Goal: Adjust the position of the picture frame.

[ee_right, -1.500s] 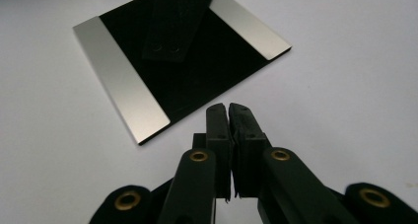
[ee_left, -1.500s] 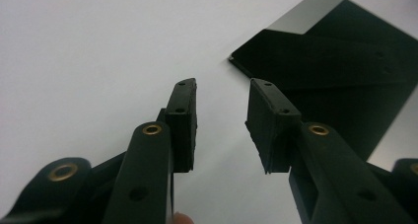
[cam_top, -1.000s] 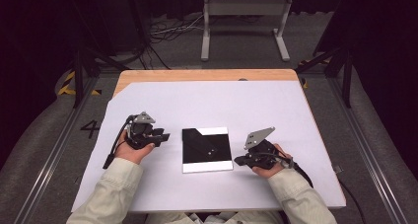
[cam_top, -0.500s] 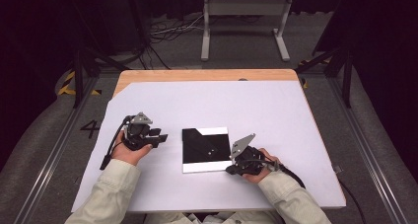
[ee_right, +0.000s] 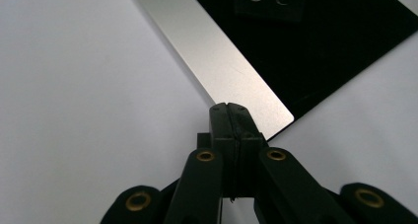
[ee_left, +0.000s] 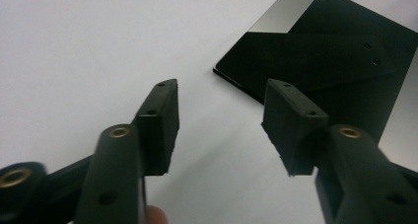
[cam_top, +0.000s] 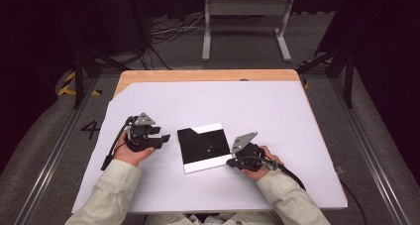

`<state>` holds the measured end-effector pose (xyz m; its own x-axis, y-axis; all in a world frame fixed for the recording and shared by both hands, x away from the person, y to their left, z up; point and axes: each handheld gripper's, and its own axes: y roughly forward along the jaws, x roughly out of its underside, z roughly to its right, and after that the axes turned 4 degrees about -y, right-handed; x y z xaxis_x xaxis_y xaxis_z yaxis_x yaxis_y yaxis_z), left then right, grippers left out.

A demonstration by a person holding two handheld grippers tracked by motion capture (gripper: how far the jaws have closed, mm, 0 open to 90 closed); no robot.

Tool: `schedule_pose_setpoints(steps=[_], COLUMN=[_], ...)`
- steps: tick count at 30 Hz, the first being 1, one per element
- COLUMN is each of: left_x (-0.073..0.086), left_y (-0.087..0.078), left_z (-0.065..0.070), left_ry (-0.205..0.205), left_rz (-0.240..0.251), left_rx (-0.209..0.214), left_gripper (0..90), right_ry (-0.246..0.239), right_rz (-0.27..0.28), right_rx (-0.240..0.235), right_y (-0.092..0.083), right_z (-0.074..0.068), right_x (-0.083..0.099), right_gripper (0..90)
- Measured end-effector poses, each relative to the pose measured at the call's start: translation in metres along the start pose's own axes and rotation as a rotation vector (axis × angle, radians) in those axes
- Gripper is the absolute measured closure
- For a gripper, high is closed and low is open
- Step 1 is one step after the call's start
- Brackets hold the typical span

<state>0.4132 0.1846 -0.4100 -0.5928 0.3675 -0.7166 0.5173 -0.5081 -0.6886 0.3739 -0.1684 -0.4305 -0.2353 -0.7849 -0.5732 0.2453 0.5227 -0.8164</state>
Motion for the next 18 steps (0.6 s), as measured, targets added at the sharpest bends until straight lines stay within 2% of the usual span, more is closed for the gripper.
schedule_pose_setpoints(steps=[5, 8, 10, 12, 14, 18], left_x=[0.000, 0.000, 0.000, 0.000, 0.000, 0.000], left_y=[0.001, 0.003, 0.006, 0.008, 0.010, 0.016], left_z=[-0.004, -0.006, -0.009, -0.011, -0.014, -0.022], left_ry=[-0.009, -0.014, -0.020, -0.022, -0.031, -0.073], left_rz=[0.013, 0.010, -0.010, -0.001, 0.013, 0.040], left_rx=[-0.035, -0.064, -0.080, -0.085, -0.036, 0.029], left_gripper=[67.4, 68.7, 68.9, 68.3, 75.2, 89.1], right_ry=[0.057, 0.105, 0.131, 0.153, 0.157, 0.163], right_rz=[0.035, 0.066, 0.085, 0.099, 0.103, 0.098], right_rx=[0.100, 0.160, 0.172, 0.167, 0.174, 0.176], right_y=[0.006, 0.010, 0.012, 0.011, 0.011, 0.008], right_z=[0.004, 0.007, 0.010, 0.013, 0.013, 0.013], right_x=[-0.003, -0.004, -0.003, -0.001, -0.001, 0.001], right_gripper=[90.0, 90.0, 90.0, 90.0, 90.0, 90.0])
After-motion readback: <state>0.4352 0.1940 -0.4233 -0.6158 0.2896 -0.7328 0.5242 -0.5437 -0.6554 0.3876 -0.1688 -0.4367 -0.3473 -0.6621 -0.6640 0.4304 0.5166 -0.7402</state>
